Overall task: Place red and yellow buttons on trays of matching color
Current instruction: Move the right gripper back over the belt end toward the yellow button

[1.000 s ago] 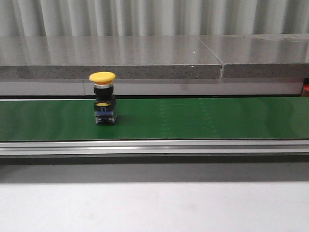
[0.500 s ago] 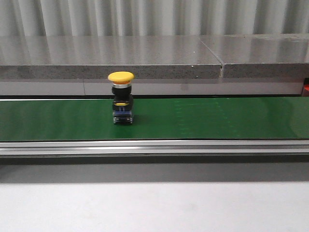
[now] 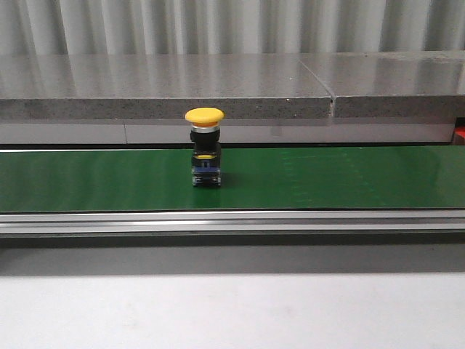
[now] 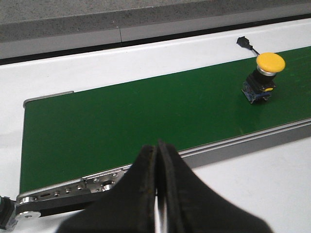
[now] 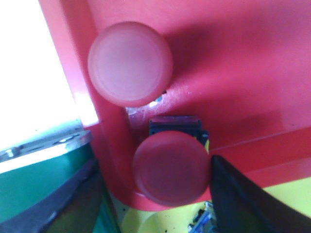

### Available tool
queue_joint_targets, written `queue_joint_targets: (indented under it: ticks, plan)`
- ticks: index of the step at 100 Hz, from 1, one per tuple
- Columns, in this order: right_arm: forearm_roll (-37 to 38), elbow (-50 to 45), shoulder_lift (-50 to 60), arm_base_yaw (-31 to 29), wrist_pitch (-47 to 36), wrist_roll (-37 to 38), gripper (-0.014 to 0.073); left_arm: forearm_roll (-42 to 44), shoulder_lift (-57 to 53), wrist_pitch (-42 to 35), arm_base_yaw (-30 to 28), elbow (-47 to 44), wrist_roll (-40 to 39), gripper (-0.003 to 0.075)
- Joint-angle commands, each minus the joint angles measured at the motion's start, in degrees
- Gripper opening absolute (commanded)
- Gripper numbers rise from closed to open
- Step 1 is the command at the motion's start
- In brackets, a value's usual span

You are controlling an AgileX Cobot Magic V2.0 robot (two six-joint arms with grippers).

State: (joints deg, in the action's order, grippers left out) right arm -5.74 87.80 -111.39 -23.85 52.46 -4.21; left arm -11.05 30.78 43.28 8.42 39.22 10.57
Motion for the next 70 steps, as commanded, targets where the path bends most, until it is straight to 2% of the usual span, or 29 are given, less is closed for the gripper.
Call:
queue_joint_targets:
  ticks: [1,22,70]
  plan:
    - [-0.1,1.2,5.8,-0.4,-1.2,-0.1,0.0486,-0.9,0.1,-3.7,0.5,1.5,0.1,-0.002]
    - [-0.1,-0.1,12.4,-0.3,-1.7,-0.1,0.0486,-0.9,0.1,-3.7,0.5,1.5,0.1,-0.002]
    - [-3.4,-16.3,34.7,-0.2,-7.8,-0.1,0.0486,-0.9,0.1,-3.7,0.5,1.5,0.1,-0.002]
